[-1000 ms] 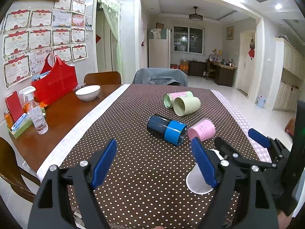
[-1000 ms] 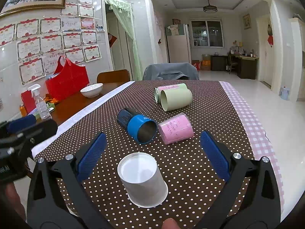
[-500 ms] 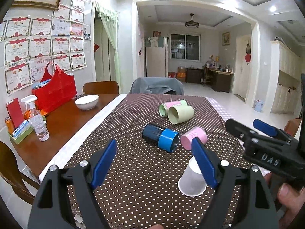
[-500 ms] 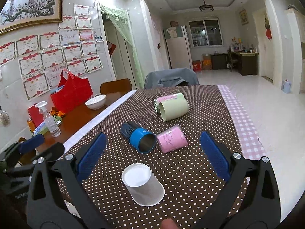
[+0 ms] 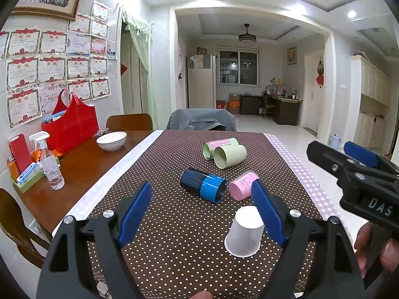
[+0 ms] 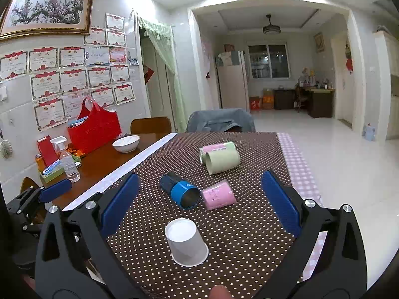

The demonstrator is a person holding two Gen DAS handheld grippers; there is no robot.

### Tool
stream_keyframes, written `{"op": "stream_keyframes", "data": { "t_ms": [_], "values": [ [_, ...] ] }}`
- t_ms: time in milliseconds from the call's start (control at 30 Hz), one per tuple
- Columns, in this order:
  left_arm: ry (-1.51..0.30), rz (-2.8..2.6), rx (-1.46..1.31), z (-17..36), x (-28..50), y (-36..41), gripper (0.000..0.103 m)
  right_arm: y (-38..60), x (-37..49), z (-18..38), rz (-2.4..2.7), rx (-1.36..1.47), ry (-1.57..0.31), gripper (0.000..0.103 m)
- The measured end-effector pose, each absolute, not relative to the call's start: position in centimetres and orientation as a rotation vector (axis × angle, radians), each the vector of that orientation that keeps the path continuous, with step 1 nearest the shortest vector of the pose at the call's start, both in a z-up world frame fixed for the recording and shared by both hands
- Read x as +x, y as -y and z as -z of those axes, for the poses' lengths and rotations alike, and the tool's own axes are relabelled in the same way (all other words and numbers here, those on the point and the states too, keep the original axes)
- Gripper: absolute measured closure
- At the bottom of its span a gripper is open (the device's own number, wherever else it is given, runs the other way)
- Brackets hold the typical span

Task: Flip cup upside down

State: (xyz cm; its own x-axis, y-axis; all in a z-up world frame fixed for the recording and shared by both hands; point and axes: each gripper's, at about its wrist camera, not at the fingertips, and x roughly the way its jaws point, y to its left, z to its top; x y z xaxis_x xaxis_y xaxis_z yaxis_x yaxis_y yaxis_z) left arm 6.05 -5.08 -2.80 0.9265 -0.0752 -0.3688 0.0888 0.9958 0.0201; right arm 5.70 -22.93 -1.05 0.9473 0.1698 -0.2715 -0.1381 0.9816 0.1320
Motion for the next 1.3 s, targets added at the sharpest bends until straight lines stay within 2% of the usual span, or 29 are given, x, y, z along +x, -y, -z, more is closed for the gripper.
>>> {"op": "stream_keyframes", "data": {
  "t_ms": [200, 267, 1300],
  "values": [
    [-0.365, 0.062, 0.043, 2.4, 5.7, 5.3, 0.021, 23.3, 4.8, 1.0, -0.121, 0.111, -0.266, 0.006],
    [-0.355, 0.057, 0.040, 2.1, 5.5, 5.2, 0.011, 23.5, 4.7, 1.2, -0.116, 0.115, -0.266, 0.006],
    [-0.374, -0.003, 0.053, 2.0, 5.8, 5.3, 0.009, 23.7, 4.7, 1.2, -0.080, 0.112, -0.265, 0.006]
  ]
}}
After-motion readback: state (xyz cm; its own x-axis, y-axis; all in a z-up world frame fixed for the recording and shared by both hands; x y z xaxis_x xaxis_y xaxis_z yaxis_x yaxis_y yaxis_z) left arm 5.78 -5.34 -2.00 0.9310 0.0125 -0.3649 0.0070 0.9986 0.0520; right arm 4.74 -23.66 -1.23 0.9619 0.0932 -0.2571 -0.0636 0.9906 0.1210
